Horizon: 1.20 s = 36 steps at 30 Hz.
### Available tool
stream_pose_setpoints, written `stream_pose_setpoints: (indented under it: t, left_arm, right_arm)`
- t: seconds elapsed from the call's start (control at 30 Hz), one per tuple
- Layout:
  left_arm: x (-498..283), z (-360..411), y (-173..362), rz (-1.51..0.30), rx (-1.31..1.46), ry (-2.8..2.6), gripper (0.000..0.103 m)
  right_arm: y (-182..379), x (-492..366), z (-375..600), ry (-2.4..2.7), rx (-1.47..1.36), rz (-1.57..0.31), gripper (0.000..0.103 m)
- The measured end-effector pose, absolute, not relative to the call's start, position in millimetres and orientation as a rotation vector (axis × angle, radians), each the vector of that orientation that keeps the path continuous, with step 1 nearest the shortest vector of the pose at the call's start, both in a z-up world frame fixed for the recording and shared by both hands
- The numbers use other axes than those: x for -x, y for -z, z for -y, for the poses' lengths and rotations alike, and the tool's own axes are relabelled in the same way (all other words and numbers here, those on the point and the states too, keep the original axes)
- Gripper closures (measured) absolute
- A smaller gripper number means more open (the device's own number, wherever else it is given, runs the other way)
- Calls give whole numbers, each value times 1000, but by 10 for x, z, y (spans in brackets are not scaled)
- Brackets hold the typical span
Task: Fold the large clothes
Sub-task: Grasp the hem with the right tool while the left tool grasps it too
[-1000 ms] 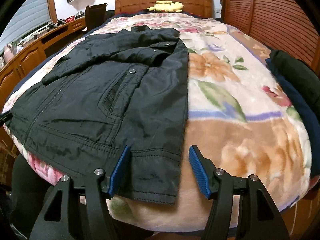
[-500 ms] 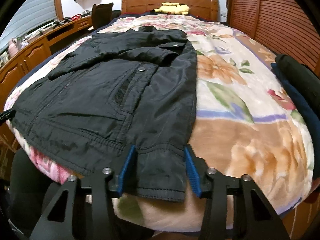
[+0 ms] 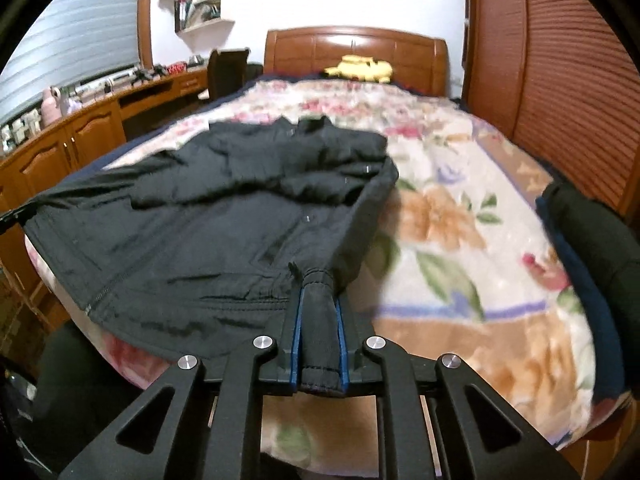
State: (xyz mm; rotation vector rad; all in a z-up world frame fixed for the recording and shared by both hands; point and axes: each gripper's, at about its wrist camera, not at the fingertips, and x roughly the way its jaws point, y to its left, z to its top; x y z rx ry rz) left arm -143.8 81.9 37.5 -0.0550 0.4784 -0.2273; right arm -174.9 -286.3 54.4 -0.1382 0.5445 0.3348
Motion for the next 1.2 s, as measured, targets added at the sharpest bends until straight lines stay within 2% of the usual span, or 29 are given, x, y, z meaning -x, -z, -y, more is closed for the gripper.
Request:
stream_pose_setpoints:
  t: [0.57, 0.83, 1.2]
  left_arm:
    - [1865, -877, -1350, -245, 30, 285, 97]
    - [2076, -892, -1631, -168, 20, 309, 97]
    - [2164, -992, -1875, -117, -5, 273, 97]
  right_arm:
    - [-1349, 2721, 3228, -332, 130, -270, 91]
    - [-1456, 3159, 3215, -329, 163, -196, 91]
    - [-1419, 3146, 3251, -341, 198, -133, 91]
